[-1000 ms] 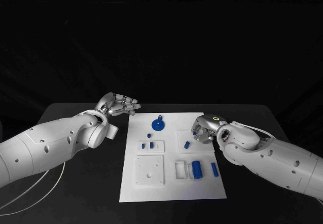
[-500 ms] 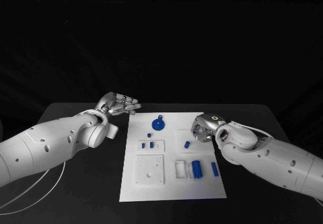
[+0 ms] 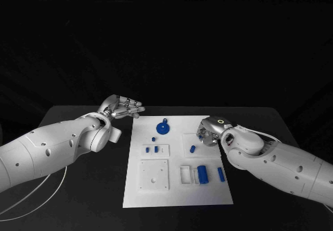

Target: Assemble the parts on the task board

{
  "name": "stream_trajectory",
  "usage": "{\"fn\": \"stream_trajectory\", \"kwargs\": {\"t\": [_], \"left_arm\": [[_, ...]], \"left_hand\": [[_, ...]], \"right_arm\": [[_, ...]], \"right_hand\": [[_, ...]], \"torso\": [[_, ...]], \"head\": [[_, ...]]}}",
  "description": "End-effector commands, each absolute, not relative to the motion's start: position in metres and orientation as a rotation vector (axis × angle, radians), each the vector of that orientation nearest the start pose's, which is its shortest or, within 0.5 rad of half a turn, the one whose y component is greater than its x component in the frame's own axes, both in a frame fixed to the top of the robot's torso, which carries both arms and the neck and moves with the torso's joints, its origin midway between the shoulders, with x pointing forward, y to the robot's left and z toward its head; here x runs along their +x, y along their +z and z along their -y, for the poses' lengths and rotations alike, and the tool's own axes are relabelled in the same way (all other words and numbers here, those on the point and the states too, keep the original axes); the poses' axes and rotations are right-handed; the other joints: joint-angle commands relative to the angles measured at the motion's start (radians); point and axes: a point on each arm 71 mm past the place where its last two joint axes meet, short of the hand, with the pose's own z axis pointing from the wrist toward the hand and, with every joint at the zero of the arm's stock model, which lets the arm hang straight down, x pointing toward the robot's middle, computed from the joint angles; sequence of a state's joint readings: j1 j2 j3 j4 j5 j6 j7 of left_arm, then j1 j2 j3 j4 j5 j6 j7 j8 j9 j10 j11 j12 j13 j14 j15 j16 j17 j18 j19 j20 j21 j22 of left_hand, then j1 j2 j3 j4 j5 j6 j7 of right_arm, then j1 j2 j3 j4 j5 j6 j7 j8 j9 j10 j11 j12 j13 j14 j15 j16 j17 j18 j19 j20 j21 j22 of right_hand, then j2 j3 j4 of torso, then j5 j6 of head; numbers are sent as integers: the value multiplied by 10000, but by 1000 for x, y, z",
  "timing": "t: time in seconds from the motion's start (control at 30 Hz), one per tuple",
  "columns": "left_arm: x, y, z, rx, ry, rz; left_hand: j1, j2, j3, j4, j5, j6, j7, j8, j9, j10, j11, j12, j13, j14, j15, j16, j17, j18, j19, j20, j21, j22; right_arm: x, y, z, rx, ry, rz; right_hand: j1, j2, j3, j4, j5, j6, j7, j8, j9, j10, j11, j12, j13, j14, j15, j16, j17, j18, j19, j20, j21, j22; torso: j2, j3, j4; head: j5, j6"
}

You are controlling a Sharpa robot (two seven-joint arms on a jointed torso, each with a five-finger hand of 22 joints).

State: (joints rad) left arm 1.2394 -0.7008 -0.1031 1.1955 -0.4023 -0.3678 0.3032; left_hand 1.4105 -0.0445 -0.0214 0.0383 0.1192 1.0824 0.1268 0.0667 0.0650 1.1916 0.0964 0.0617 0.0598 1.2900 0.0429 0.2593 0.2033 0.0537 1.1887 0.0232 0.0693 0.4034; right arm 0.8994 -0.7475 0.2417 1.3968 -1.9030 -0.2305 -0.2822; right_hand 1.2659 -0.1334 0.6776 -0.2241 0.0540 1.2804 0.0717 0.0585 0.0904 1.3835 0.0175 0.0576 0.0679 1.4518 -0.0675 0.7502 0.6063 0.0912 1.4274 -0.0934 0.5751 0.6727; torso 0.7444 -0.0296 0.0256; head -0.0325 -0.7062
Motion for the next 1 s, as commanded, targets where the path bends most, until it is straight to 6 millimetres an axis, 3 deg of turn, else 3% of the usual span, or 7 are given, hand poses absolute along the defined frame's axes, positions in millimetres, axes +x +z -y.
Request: {"fn": "stream_trajectory", "kwargs": {"t": [0.03, 0.17, 0.43, 0.7, 1.0], "left_arm": [[545, -195, -234, -7383, -11683, -15031], [547, -195, -236, -7404, -11645, -14996], [551, -196, -242, -7443, -11469, -14895], [554, -197, -242, -7479, -11415, -14847], [555, -199, -239, -7488, -11453, -14880]], "left_hand": [[-23, 57, -39, -19, -77, -72, -17, -27, 7, 50, -21, -22, -1, 15, -1, 51, 12, -71, 57, 21, 32, -21], [-23, 57, -39, -19, -77, -72, -17, -27, 7, 50, -21, -22, -1, 15, -1, 51, 12, -71, 57, 21, 32, -21], [-20, 61, -67, -16, -83, -56, -21, -25, 9, 35, -12, -21, 0, -61, 24, 13, -5, -73, 31, 41, 19, -77], [-29, 68, -76, -6, -85, -59, -19, -27, 8, 36, -10, -21, 0, -69, 28, 7, -11, -72, 19, 48, 19, -103], [-27, 79, -91, -13, -85, -87, -10, -29, 7, 23, -5, -23, 0, -75, 33, 2, -22, -68, 17, 55, 27, -176]], "right_arm": [[486, -246, 202, -2424, 3049, -16565], [485, -243, 201, -2258, 3376, -16396], [484, -225, 199, -1591, 4384, -16054], [479, -202, 188, -1219, 5495, -15653], [463, -193, 159, -1403, 6646, -15558]], "right_hand": [[3, 106, -16, -89, -56, 87, -1, 62, -15, 123, -55, 39, -17, 19, -63, -66, 31, 192, 4, -60, 30, 80], [-31, 94, 10, -100, -57, 113, -12, 60, -26, 151, -67, 35, -19, 32, -74, -92, 81, 185, 18, -70, -8, 206], [-35, 110, -38, -69, -54, 107, -4, 62, -26, 139, -65, 37, -19, 37, -75, -116, 107, 183, 28, -71, -63, 287], [-32, 154, -122, -78, -50, 99, -2, 60, 0, 135, -66, 36, -16, 53, -91, -138, 161, 187, 82, -82, -203, 448], [-53, 202, -162, -112, -41, 78, 0, 60, 39, 122, -62, 38, -10, 57, -89, -163, 179, 192, 133, -78, -380, 611]], "torso": [[-6, 10, -8], [-17, 13, -10], [-43, -16, -28], [-116, -38, -15], [-171, -70, -9]], "head": [[33, 30], [31, 55], [41, 119], [96, 81], [353, 20]]}}
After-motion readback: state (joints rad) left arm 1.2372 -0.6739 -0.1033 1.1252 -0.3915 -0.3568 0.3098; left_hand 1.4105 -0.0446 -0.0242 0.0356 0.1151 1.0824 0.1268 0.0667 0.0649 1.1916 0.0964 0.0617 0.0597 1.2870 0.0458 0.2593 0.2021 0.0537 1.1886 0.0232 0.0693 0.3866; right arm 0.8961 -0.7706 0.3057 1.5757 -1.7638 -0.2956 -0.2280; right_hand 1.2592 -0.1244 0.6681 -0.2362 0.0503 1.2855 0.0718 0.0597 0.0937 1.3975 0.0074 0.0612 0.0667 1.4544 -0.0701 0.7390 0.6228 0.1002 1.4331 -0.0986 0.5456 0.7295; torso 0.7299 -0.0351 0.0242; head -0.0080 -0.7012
